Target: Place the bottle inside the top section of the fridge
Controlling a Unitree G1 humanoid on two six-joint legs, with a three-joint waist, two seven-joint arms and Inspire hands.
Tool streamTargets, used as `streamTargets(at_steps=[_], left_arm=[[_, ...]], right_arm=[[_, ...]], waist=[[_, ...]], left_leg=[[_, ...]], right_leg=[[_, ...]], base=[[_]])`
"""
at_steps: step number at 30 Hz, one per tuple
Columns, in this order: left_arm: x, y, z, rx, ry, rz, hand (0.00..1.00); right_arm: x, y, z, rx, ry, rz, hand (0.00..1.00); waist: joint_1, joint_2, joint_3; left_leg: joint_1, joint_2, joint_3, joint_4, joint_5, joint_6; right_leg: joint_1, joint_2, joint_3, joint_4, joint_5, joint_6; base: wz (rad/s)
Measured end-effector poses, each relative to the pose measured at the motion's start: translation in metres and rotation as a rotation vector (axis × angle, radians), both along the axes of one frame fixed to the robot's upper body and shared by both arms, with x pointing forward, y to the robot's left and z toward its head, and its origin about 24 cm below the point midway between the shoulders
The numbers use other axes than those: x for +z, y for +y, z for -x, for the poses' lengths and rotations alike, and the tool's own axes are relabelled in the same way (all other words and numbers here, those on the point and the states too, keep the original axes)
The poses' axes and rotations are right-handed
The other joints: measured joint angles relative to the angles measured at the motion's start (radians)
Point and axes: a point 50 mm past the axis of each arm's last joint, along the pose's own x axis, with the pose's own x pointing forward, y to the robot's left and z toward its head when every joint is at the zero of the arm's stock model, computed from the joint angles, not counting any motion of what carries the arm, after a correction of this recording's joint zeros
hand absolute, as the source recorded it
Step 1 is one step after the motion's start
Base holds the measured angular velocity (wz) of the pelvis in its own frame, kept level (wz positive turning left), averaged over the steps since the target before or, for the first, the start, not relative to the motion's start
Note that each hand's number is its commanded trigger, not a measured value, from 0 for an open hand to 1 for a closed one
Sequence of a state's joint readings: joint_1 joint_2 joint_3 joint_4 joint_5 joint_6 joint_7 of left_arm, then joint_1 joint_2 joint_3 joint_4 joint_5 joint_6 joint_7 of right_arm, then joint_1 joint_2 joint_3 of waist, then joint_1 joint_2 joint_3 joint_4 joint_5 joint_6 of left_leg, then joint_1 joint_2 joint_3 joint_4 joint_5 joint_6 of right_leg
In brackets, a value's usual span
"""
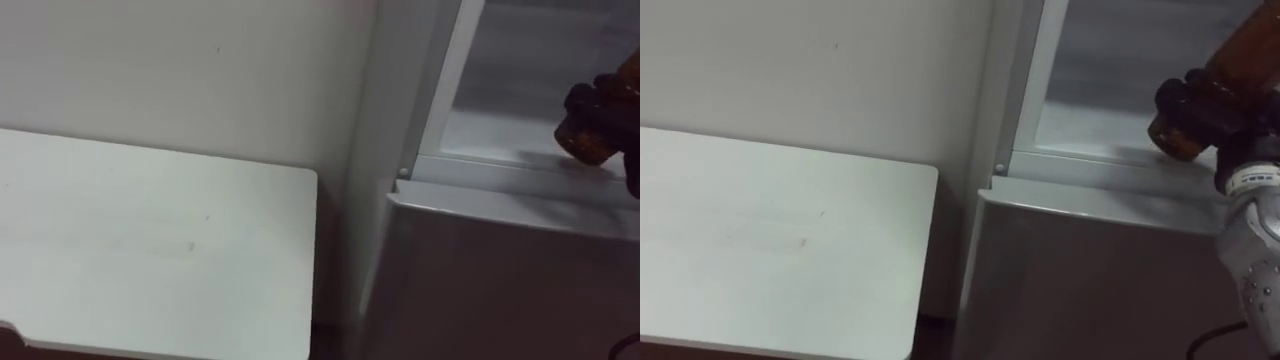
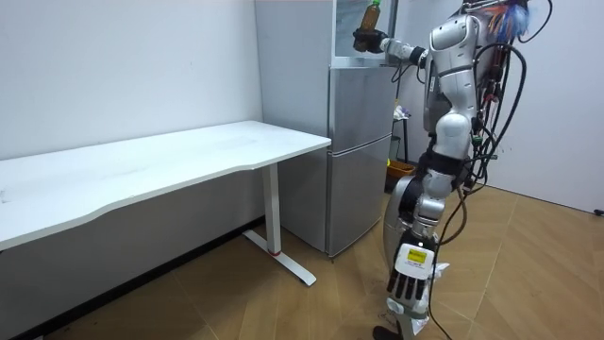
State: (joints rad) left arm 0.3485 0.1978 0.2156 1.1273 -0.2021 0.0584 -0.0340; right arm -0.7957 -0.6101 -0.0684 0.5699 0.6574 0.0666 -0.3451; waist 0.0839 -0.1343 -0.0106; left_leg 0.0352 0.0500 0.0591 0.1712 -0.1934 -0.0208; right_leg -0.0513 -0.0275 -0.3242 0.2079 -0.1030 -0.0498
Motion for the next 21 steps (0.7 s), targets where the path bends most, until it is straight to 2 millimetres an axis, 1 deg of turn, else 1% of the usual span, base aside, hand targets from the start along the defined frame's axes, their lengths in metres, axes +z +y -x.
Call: streamTargets(at_steps=[2,3,5,8,10,12,14,15,17,21], left_arm=[[0.001,0.002,0.002,0.018,0.000,-0.008,0.00],[0.001,0.003,0.003,0.018,0.003,-0.009,0.00],[0.002,0.004,0.004,0.017,0.004,-0.010,0.00],[0.002,0.003,0.004,0.016,0.003,0.005,0.00],[0.002,0.003,0.004,0.015,0.002,0.009,0.00],[0.002,0.003,0.005,0.016,0.004,0.012,0.00],[0.002,0.003,0.005,0.018,0.004,0.011,0.00],[0.002,0.003,0.005,0.018,0.005,0.011,0.00],[0.002,0.005,0.006,0.020,0.016,0.012,0.00],[0.002,0.005,0.006,0.021,0.020,0.010,0.00]], right_arm=[[0.007,-0.005,-0.002,-0.039,0.001,-0.001,1.00],[0.009,-0.006,-0.002,-0.040,0.002,0.001,1.00],[0.011,-0.009,-0.002,-0.050,0.007,0.020,1.00],[0.005,-0.007,-0.004,-0.039,0.043,0.061,1.00],[0.001,-0.008,-0.005,-0.033,0.065,0.071,1.00],[-0.003,-0.008,-0.006,-0.029,0.086,0.081,1.00],[-0.010,-0.011,-0.007,-0.032,0.120,0.087,1.00],[-0.009,-0.011,-0.007,-0.033,0.121,0.084,1.00],[-0.010,-0.009,-0.012,-0.016,0.145,0.095,1.00],[-0.009,-0.007,-0.015,0.018,0.156,0.111,1.00]], waist=[[0.014,-0.002,0.0000],[0.018,-0.002,0.0001],[0.037,-0.004,-0.0004],[0.057,-0.006,0.0004],[0.062,-0.007,0.0007],[0.069,-0.009,0.0011],[0.088,-0.012,0.0028],[0.091,-0.012,0.0033],[0.096,-0.019,0.0085],[0.113,-0.025,0.0114]], left_leg=[[-0.004,-0.002,-0.007,0.000,0.001,-0.001],[-0.005,-0.002,-0.007,0.000,0.001,-0.001],[-0.007,-0.002,-0.009,-0.001,0.001,-0.001],[-0.009,-0.002,-0.016,0.000,0.001,-0.001],[-0.017,-0.003,-0.021,0.000,0.001,-0.001],[-0.024,-0.005,-0.036,0.002,0.001,-0.001],[-0.024,-0.005,-0.044,0.007,0.001,-0.001],[-0.024,-0.005,-0.045,0.007,0.001,-0.001],[-0.024,-0.005,-0.051,0.006,0.001,-0.001],[-0.028,-0.006,-0.060,0.002,0.000,-0.001]], right_leg=[[-0.004,-0.002,-0.006,0.005,-0.004,0.000],[-0.005,-0.002,-0.007,0.005,-0.004,0.000],[-0.006,-0.002,-0.010,0.004,-0.005,0.000],[-0.005,-0.002,-0.017,0.000,-0.006,0.001],[-0.006,-0.005,-0.028,-0.003,-0.006,0.002],[-0.008,-0.006,-0.036,-0.003,-0.008,0.003],[-0.005,-0.006,-0.040,-0.004,-0.010,0.004],[-0.003,-0.006,-0.041,-0.004,-0.010,0.004],[-0.001,-0.006,-0.045,-0.006,-0.010,0.004],[0.001,-0.007,-0.052,-0.009,-0.011,0.005]], base=[[0.09],[0.00],[0.04],[0.04],[0.14],[0.16],[0.10],[0.08],[0.05],[0.05]])
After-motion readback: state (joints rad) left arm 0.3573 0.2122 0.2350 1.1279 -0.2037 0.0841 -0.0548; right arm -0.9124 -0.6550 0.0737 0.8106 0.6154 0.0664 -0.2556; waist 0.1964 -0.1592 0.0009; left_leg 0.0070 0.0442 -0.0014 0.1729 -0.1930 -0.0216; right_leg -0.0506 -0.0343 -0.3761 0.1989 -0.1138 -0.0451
